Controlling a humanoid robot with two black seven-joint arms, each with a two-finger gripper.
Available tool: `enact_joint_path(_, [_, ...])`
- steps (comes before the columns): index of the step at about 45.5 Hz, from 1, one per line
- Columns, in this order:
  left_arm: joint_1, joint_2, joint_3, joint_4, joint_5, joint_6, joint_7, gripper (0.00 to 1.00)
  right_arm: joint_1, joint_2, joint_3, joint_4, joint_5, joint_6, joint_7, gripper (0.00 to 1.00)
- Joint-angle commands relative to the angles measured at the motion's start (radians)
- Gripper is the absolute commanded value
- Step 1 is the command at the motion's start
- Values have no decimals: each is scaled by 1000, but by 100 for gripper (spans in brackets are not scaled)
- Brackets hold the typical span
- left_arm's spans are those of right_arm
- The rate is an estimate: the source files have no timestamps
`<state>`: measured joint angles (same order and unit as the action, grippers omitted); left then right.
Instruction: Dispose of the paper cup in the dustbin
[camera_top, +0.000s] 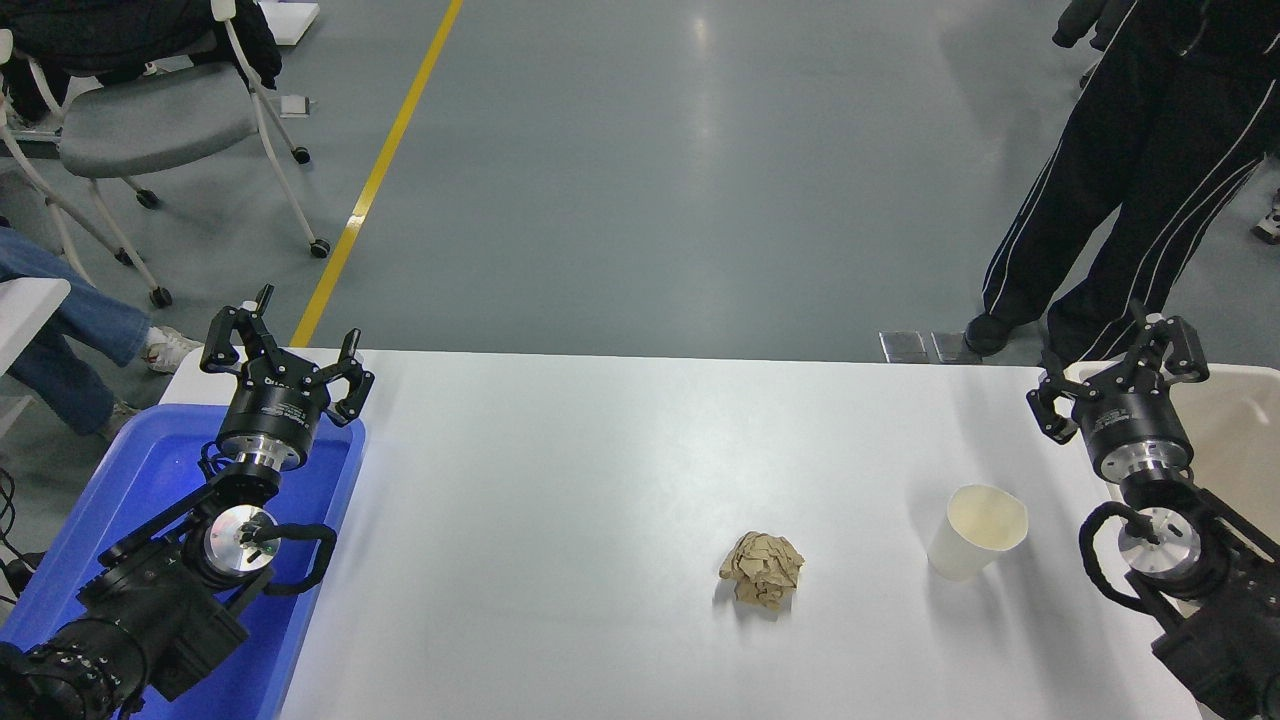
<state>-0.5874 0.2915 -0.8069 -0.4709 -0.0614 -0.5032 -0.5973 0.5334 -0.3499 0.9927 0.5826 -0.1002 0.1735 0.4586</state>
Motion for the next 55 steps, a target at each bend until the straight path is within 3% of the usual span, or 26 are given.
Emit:
enact_joint_path(1, [0, 0, 0, 0, 0, 0, 1, 100, -7, -3, -3, -1, -7, 11, 0, 100])
enact_joint_path(43, [0, 0, 0, 0, 0, 3, 1, 100, -9, 9, -2, -1, -9, 8, 0, 100])
enact_joint_path(50, [0, 0, 0, 0, 0, 3, 1, 100, -10, 9, -3, 17, -1, 14, -12, 100])
enact_joint_path(55, [0, 0, 0, 0, 0, 3, 1, 100, -10, 0, -3, 40, 0, 20, -75, 100])
